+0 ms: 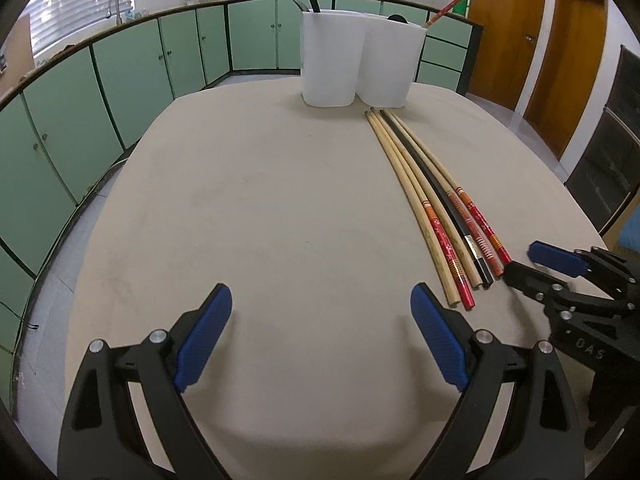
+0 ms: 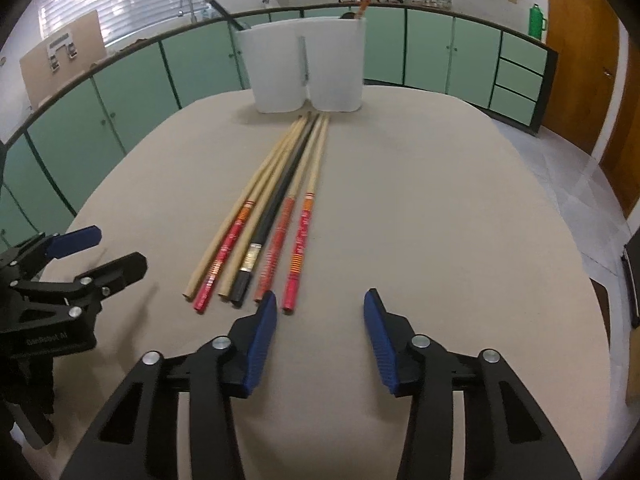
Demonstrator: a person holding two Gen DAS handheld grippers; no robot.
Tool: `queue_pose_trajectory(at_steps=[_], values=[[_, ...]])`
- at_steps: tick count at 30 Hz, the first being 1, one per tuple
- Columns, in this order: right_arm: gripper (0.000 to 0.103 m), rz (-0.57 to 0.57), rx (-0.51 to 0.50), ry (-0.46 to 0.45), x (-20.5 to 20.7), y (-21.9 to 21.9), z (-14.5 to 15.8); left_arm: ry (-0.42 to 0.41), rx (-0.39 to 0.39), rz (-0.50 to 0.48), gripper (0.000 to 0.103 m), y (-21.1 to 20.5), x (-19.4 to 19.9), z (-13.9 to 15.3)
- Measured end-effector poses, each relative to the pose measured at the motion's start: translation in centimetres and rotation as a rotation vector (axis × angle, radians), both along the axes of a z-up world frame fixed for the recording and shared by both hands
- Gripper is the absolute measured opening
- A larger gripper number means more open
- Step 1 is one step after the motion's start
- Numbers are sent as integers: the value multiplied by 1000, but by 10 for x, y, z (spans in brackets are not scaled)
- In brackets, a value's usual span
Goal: Organize utensils
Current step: 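Withdraw both tools back toward the remaining chopsticks, then grasp a red-patterned chopstick with the right tool while the left tool grasps a wooden chopstick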
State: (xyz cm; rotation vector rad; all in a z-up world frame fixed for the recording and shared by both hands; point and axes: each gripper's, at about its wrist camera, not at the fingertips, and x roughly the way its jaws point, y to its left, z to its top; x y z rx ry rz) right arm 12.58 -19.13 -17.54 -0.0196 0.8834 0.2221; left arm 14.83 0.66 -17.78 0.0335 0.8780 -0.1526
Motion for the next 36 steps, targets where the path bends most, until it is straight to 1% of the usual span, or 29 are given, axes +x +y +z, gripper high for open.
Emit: queue_pose_trajectory(at_steps=[1, 2, 4, 6, 7, 10, 15, 18, 25, 31, 33, 34, 35, 36], values=[[37, 2, -7, -2, 1, 2, 0, 0, -1, 0, 88, -1, 0, 0], [30, 8, -1, -2, 3, 3, 1, -1, -2, -2, 88, -2, 0, 1], [23, 12, 12, -1, 5, 3, 1, 0, -3, -7, 88, -3, -1, 0], [9, 20, 23, 1, 6, 3, 0, 0, -6, -14, 88, -6, -1, 1], [7, 21, 29, 2, 6, 3, 0, 0, -6, -18, 88, -8, -2, 1], [7, 13, 32, 0, 4, -1, 1, 1, -10, -36, 88, -14, -1, 1], [6, -34, 43, 2, 3, -17, 0, 7, -26, -65, 88, -26, 0, -1], [6, -44, 48, 3, 3, -23, 0, 10, -15, -75, 88, -34, 1, -3], [6, -45, 54, 3, 3, -24, -1, 47, 28, -65, 88, -41, 7, -14], [6, -37, 51, 3, 3, -23, -2, 48, 38, -49, 87, -41, 5, -13], [7, -34, 44, 1, 2, -21, -2, 42, 35, -52, 80, -42, 3, -12], [7, -33, 40, 0, 2, -21, -2, 40, 31, -54, 78, -42, 3, -11], [7, -32, 39, 1, 3, -21, -2, 40, 27, -57, 72, -43, 2, -11], [7, -31, 39, 1, 3, -21, -2, 37, 15, -62, 63, -44, 1, -10]])
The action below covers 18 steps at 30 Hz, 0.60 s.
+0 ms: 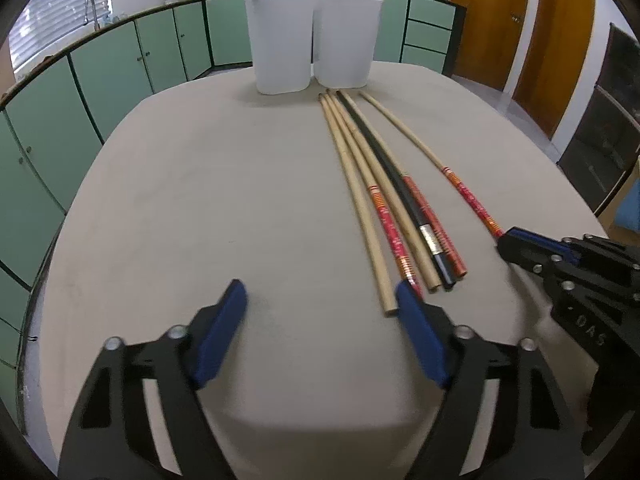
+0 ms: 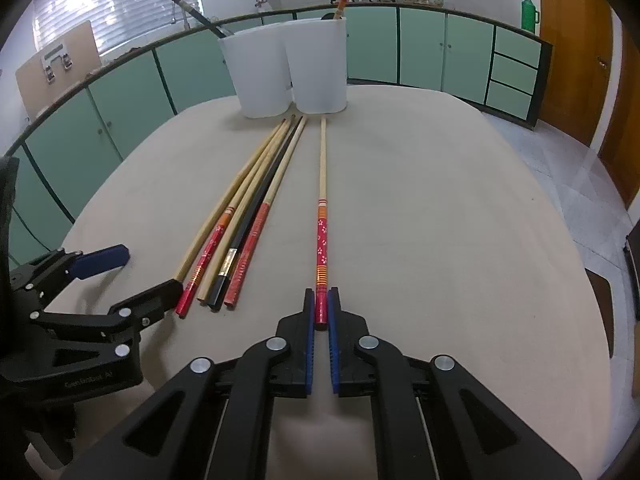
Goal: Organize utensils
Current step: 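Grasp a red-patterned chopstick with the right tool while the left tool grasps a wooden chopstick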
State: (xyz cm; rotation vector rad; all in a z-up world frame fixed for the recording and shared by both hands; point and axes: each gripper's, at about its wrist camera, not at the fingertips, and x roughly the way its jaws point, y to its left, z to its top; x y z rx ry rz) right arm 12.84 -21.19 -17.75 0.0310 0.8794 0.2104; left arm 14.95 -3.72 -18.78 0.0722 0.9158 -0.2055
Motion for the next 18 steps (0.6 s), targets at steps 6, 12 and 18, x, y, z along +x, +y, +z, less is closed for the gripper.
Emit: queue_pose_trajectory(at_steps=[6, 12, 18], values=[[7, 2, 15, 5, 0, -2, -1, -9, -42, -44, 20, -7, -5, 2], [7, 4, 21, 6, 0, -3, -2, -6, -71, -54, 7, -7, -4, 2], [6, 6, 16, 3, 0, -2, -1, -10, -73, -50, 7, -7, -4, 2]])
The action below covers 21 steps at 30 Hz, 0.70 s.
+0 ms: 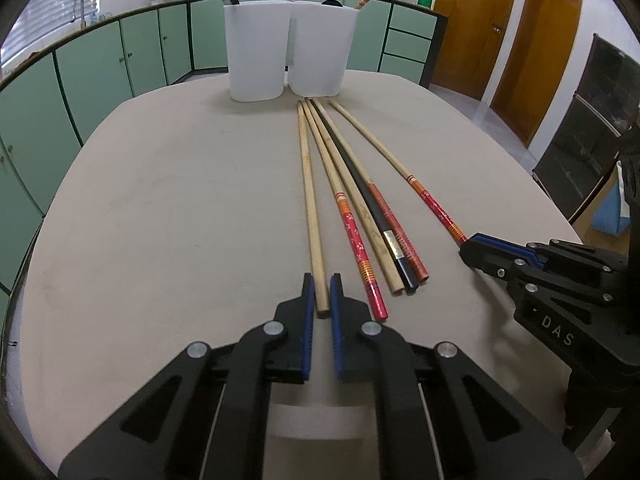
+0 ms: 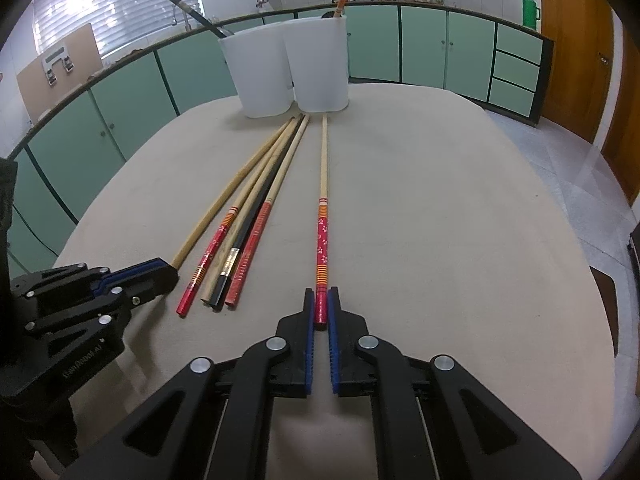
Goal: Organize utensils
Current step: 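Grasp a red-patterned chopstick with the right tool while the left tool grasps a wooden chopstick, then lift both chopsticks and lower them into the white holder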
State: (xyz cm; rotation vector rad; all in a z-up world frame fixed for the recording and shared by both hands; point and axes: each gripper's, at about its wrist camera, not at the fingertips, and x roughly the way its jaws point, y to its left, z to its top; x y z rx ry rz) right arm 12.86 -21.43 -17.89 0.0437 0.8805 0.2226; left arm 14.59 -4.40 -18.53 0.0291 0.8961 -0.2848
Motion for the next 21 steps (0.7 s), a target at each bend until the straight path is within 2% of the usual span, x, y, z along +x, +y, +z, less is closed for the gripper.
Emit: queue_pose_trajectory(at_steps=[12, 21], values=[[6, 1, 2, -29, -3, 1, 9, -43, 32, 6, 6, 8, -9, 18], [6, -5, 22, -115, -10, -9, 48, -169, 25, 7, 6, 14, -22, 70]])
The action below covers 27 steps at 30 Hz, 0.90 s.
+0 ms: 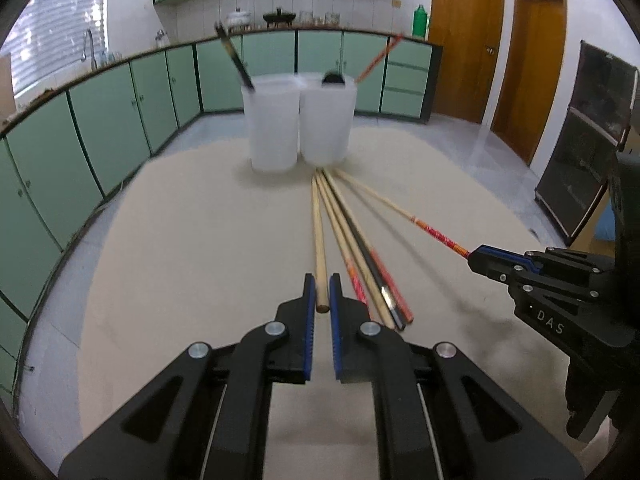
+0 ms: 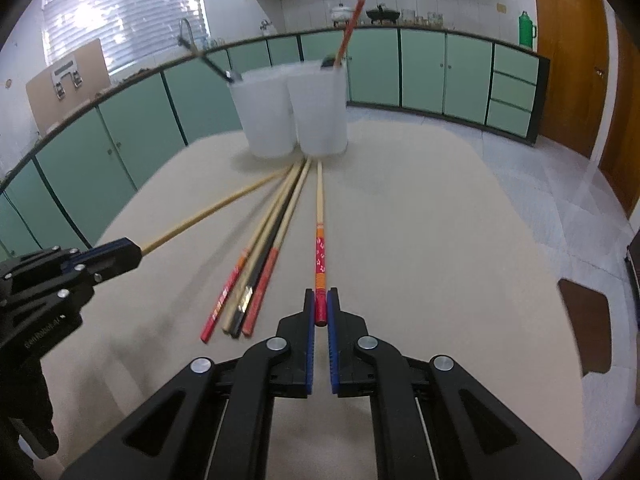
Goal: Organize utensils
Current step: 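Lift both chopsticks and lower them into the white holder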
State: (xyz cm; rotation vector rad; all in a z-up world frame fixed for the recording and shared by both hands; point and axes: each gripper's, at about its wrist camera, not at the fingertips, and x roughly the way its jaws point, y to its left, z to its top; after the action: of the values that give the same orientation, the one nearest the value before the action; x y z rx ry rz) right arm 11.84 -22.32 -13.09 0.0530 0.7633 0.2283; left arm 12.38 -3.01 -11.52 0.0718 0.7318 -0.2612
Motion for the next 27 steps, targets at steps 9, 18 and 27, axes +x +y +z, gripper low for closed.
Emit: queue_pose_trajectory(at_steps=[9, 18, 27], values=[[6, 6, 33, -129, 1, -11, 58, -140, -37, 5, 6, 8, 1, 55], [6, 56, 15, -225, 23, -13, 113, -221, -86, -10, 6, 14, 23, 96], [6, 111, -9, -252, 52, -9, 143, -258, -92, -28, 6, 12, 47, 117]])
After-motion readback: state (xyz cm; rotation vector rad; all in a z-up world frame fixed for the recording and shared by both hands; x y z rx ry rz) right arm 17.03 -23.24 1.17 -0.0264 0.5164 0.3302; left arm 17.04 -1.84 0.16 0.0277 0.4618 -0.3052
